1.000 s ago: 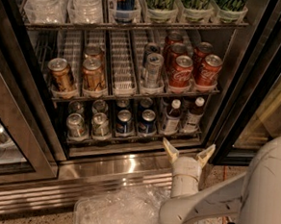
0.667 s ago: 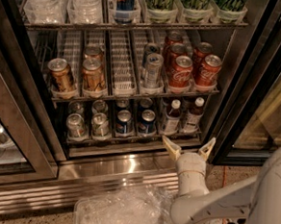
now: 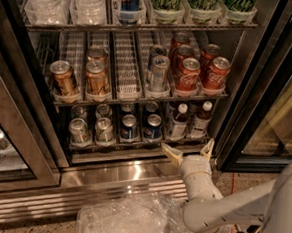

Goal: Pick blue plastic bottle from bottom shelf of fridge

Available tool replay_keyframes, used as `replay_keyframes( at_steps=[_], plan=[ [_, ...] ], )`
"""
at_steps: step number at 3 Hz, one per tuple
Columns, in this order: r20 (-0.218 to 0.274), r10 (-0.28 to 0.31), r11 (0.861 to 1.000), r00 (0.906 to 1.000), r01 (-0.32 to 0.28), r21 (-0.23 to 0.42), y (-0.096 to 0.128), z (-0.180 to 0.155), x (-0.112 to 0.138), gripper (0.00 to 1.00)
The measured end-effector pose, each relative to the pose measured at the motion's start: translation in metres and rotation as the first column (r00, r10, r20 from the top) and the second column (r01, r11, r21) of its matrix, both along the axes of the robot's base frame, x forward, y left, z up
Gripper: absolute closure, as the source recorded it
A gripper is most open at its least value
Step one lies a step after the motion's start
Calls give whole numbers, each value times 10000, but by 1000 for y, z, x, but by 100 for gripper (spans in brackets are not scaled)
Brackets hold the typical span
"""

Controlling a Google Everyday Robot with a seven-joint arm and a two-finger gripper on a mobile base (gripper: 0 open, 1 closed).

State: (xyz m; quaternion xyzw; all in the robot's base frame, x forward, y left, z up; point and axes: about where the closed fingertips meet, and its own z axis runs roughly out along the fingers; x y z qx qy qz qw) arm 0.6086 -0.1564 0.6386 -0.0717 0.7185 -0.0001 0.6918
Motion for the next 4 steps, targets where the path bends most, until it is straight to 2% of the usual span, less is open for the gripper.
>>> replay_keyframes(
  at_steps=[1, 2, 3, 4],
  plan=[
    [1, -1, 10000, 10000, 1, 1, 0, 0, 0, 0],
    [104, -62, 9999, 9999, 60, 122, 6, -5, 3, 16],
    [127, -103, 9997, 9999, 100, 235, 11, -9, 6, 21],
    [188, -117, 9992, 9998, 109, 393, 16, -12, 9, 22]
  ],
)
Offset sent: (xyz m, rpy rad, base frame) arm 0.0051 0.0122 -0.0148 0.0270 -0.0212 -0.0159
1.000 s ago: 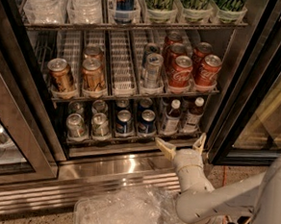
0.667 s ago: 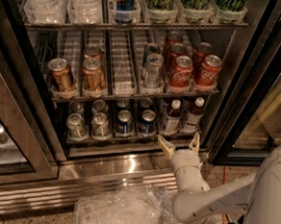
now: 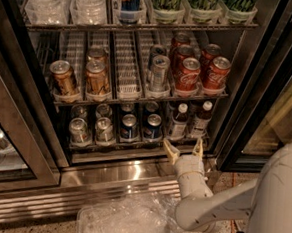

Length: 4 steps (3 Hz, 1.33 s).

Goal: Pick blue plastic bottle from bottom shelf of fridge

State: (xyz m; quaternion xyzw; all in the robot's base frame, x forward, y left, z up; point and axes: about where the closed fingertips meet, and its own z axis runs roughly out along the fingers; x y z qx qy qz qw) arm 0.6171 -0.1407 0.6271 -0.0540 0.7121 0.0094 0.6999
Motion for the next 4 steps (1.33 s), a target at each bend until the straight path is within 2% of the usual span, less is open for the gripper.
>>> replay_keyframes(
  at_steps=[3, 4],
  plan=[
    [81, 327, 9994, 9994, -327, 107, 17, -7, 17, 32],
    [397, 423, 9991, 9983, -425, 51, 20, -6, 33, 31]
  ],
)
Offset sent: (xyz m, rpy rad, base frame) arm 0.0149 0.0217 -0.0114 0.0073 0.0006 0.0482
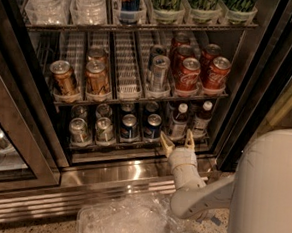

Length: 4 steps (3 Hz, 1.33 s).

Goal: Pick blue plastic bottle from bottom shelf of fridge

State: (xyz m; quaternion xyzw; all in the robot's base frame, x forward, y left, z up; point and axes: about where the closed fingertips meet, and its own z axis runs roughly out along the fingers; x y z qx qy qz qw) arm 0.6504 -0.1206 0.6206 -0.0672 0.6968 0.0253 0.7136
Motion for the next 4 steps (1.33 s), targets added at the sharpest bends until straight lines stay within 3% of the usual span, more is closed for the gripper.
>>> replay_keyframes(
  at_steps=[1, 3, 4],
  plan=[
    [166, -168, 9996, 9997, 171, -230, -4, -5, 34, 31],
    [159, -240, 9995, 9996, 243, -216, 0, -10, 54, 31],
    [207, -408, 9989, 9990, 413, -216, -1, -9, 65, 36]
  ],
)
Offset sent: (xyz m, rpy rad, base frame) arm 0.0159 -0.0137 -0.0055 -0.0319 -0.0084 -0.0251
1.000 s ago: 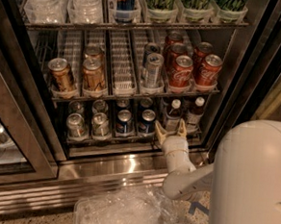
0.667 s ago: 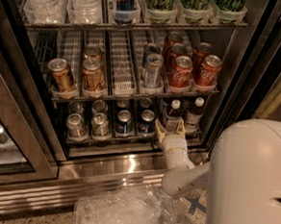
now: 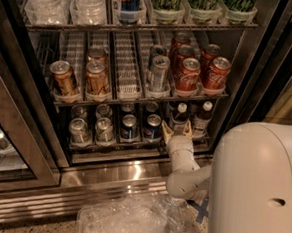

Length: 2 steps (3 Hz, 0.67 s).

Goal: Pick blue plastic bottle from bottom shelf of fridge

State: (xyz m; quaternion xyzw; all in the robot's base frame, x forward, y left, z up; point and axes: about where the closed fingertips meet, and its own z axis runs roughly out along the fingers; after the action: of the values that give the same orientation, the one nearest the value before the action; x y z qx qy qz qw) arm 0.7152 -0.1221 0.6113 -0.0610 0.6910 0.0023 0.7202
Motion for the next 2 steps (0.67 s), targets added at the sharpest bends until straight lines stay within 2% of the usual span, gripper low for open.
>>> replay_keyframes(
  at_steps=[1, 2],
  plan=[
    [63, -203, 9998, 9998, 203, 23, -2, 2, 10, 39],
    [81, -276, 9996, 9996, 276, 33, -2, 3, 10, 58]
  ],
)
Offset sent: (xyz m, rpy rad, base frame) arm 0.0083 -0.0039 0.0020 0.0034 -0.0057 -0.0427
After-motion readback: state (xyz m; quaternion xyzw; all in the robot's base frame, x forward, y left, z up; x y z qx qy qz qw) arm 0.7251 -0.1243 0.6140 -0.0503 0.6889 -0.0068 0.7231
